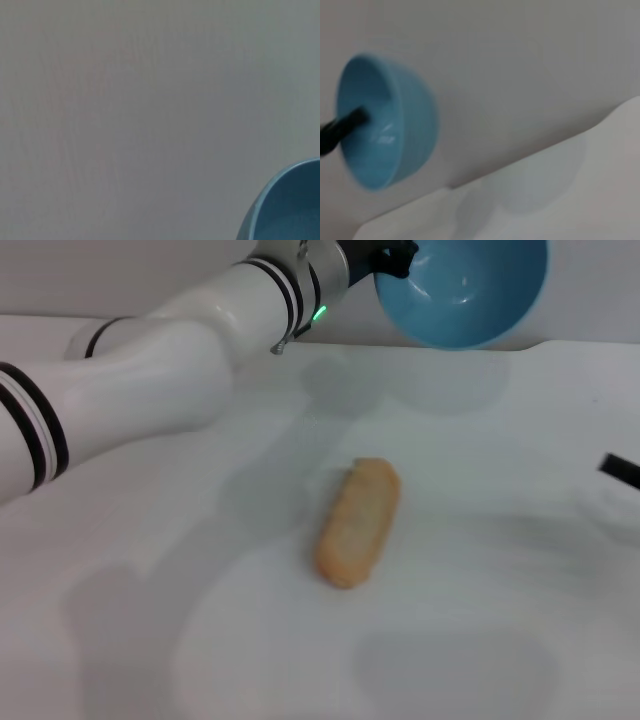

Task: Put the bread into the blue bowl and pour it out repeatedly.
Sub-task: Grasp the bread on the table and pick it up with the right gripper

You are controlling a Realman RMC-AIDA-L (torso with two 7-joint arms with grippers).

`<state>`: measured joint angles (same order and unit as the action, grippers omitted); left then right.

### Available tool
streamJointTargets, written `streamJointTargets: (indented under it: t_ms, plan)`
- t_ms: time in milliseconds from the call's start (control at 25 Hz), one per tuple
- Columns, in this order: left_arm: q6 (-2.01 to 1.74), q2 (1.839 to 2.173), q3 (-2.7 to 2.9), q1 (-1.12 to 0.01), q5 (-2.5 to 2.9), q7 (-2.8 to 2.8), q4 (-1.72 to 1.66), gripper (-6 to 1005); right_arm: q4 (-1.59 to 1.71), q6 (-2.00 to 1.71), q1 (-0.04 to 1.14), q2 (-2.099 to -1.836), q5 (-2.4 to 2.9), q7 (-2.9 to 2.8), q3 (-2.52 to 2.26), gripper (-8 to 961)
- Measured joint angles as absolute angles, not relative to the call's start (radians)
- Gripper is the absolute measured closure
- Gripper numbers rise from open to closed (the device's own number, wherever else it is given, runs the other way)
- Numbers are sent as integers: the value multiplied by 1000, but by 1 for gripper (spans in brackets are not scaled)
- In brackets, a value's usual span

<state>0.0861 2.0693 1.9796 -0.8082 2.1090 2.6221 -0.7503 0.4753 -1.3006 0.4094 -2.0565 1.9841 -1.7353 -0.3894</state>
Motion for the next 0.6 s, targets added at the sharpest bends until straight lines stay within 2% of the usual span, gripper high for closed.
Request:
streamJointTargets:
  t_ms: [600]
  plan:
    - [75, 2074, 1980, -799, 2109, 2648, -751, 1001, 283, -1017, 669, -2070, 1988, -2008, -639, 269]
